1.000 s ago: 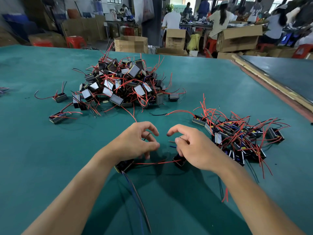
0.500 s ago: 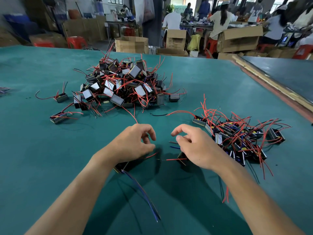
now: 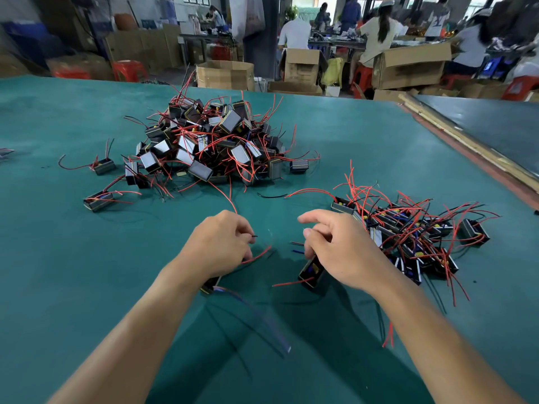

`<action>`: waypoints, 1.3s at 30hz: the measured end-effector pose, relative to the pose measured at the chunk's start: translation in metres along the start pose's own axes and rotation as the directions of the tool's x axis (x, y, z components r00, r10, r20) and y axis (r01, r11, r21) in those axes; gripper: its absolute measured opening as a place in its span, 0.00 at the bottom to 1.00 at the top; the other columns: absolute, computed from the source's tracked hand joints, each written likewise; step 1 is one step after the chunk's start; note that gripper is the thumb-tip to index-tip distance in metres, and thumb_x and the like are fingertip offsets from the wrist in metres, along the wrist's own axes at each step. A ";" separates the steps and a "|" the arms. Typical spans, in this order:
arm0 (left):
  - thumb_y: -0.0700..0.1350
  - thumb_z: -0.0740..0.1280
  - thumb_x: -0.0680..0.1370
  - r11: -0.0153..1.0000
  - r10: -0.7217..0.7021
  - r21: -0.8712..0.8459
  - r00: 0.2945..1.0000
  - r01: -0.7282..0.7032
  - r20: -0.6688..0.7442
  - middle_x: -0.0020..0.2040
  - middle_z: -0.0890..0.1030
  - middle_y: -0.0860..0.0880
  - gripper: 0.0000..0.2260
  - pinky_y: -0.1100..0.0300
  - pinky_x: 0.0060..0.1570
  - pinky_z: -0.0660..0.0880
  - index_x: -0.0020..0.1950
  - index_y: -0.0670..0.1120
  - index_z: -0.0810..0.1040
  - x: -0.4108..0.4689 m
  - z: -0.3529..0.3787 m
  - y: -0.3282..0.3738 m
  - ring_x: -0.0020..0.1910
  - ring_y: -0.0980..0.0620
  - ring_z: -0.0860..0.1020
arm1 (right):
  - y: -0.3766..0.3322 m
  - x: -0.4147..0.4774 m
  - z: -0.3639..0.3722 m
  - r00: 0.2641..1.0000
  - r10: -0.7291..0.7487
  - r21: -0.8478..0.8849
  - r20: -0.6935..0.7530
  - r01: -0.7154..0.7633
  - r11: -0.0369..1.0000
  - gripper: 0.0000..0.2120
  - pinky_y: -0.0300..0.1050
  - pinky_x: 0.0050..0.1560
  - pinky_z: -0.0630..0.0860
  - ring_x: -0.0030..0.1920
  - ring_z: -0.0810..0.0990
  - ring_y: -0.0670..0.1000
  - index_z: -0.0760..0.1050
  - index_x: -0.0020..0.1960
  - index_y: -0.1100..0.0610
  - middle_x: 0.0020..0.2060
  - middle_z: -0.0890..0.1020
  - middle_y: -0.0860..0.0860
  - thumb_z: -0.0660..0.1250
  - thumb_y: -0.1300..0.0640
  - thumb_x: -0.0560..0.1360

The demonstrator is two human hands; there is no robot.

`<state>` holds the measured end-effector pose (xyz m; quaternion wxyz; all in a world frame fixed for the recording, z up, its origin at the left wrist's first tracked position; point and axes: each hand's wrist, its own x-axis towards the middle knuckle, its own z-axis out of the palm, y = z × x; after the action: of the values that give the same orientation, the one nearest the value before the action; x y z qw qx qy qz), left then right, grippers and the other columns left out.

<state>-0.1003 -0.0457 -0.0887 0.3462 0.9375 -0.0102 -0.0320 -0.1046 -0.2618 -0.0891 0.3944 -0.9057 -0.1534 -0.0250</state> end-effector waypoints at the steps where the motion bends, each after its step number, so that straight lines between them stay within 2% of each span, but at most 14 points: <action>1: 0.38 0.61 0.79 0.998 -0.013 -0.068 1.000 0.014 0.011 0.28 0.82 0.56 0.11 0.60 0.36 0.76 0.40 0.48 0.78 0.001 0.001 -0.001 0.26 0.53 0.78 | 0.000 0.000 0.000 1.000 0.007 0.010 -0.003 -0.007 1.000 0.09 0.28 0.34 0.67 0.27 0.75 0.38 0.78 0.56 0.51 0.30 0.83 0.38 0.61 0.59 0.81; 3: 0.36 0.58 0.81 0.981 -0.039 -0.191 0.999 0.043 0.026 0.25 0.79 0.53 0.12 0.63 0.29 0.71 0.41 0.46 0.76 0.003 0.004 -0.001 0.21 0.50 0.75 | -0.001 0.000 -0.001 1.000 0.015 0.024 -0.003 -0.015 1.000 0.08 0.27 0.33 0.66 0.26 0.74 0.38 0.79 0.55 0.53 0.32 0.84 0.39 0.62 0.59 0.81; 8: 0.38 0.57 0.82 0.938 -0.063 -0.333 0.991 0.099 0.118 0.24 0.70 0.52 0.13 0.64 0.22 0.67 0.42 0.46 0.76 0.004 0.010 0.008 0.17 0.58 0.64 | -0.004 -0.002 -0.002 1.000 -0.009 0.022 0.003 0.009 1.000 0.07 0.27 0.32 0.66 0.24 0.73 0.39 0.77 0.50 0.48 0.32 0.84 0.39 0.63 0.59 0.80; 14: 0.42 0.61 0.82 0.862 0.019 -0.498 0.977 0.091 0.211 0.23 0.69 0.52 0.08 0.62 0.24 0.71 0.46 0.43 0.76 0.003 0.009 0.009 0.18 0.55 0.62 | -0.004 -0.002 -0.001 1.000 -0.025 0.033 0.010 0.025 0.999 0.07 0.32 0.28 0.65 0.22 0.68 0.44 0.71 0.50 0.46 0.32 0.84 0.39 0.64 0.58 0.80; 18: 0.44 0.62 0.83 0.815 0.077 -0.573 0.963 0.088 0.257 0.23 0.67 0.51 0.08 0.60 0.27 0.74 0.45 0.43 0.74 -0.001 0.010 0.012 0.20 0.53 0.63 | -0.005 -0.002 -0.001 0.999 -0.037 0.010 0.007 0.037 0.999 0.05 0.32 0.31 0.67 0.23 0.70 0.44 0.73 0.52 0.48 0.33 0.84 0.36 0.64 0.57 0.80; 23: 0.42 0.60 0.83 0.819 0.145 -0.572 0.950 0.042 0.277 0.23 0.68 0.50 0.07 0.59 0.27 0.75 0.46 0.43 0.71 -0.006 0.008 0.018 0.20 0.53 0.63 | -0.005 -0.002 -0.001 0.999 -0.032 0.019 0.017 0.032 0.999 0.06 0.32 0.31 0.65 0.24 0.71 0.43 0.73 0.46 0.48 0.35 0.85 0.36 0.63 0.57 0.80; 25: 0.41 0.58 0.83 0.824 0.168 -0.567 0.948 0.016 0.271 0.23 0.69 0.49 0.06 0.59 0.26 0.75 0.47 0.43 0.70 -0.008 0.007 0.021 0.19 0.53 0.63 | -0.006 -0.002 -0.002 0.999 -0.038 0.058 0.007 0.038 0.998 0.07 0.37 0.35 0.70 0.27 0.74 0.43 0.73 0.46 0.47 0.36 0.85 0.38 0.63 0.58 0.80; 28: 0.38 0.56 0.83 0.809 0.180 -0.587 0.941 0.025 0.288 0.25 0.72 0.47 0.05 0.60 0.25 0.74 0.48 0.43 0.68 -0.010 0.007 0.024 0.18 0.53 0.65 | -0.008 -0.001 -0.002 0.995 -0.071 0.076 -0.072 0.076 0.994 0.09 0.46 0.44 0.77 0.36 0.79 0.45 0.78 0.42 0.48 0.36 0.84 0.42 0.67 0.60 0.77; 33: 0.35 0.53 0.82 0.802 0.185 -0.595 0.931 0.042 0.316 0.26 0.76 0.44 0.07 0.62 0.24 0.70 0.50 0.42 0.69 -0.010 0.007 0.025 0.18 0.52 0.65 | -0.007 -0.001 -0.005 0.993 -0.053 0.151 -0.105 0.068 0.986 0.09 0.38 0.33 0.67 0.27 0.68 0.43 0.80 0.38 0.51 0.26 0.72 0.43 0.71 0.62 0.74; 39: 0.36 0.54 0.83 0.814 0.195 -0.580 0.926 0.030 0.322 0.25 0.77 0.43 0.10 0.63 0.22 0.67 0.50 0.40 0.74 -0.008 0.008 0.024 0.17 0.52 0.66 | -0.013 -0.003 -0.004 0.999 -0.004 0.254 -0.036 0.013 0.967 0.09 0.38 0.30 0.71 0.25 0.73 0.44 0.78 0.38 0.53 0.26 0.79 0.46 0.69 0.63 0.76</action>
<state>-0.1091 -0.0685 -0.0790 0.6059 0.7645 -0.1060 -0.1928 -0.1112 -0.2571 -0.0776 0.5099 -0.8463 -0.1525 -0.0227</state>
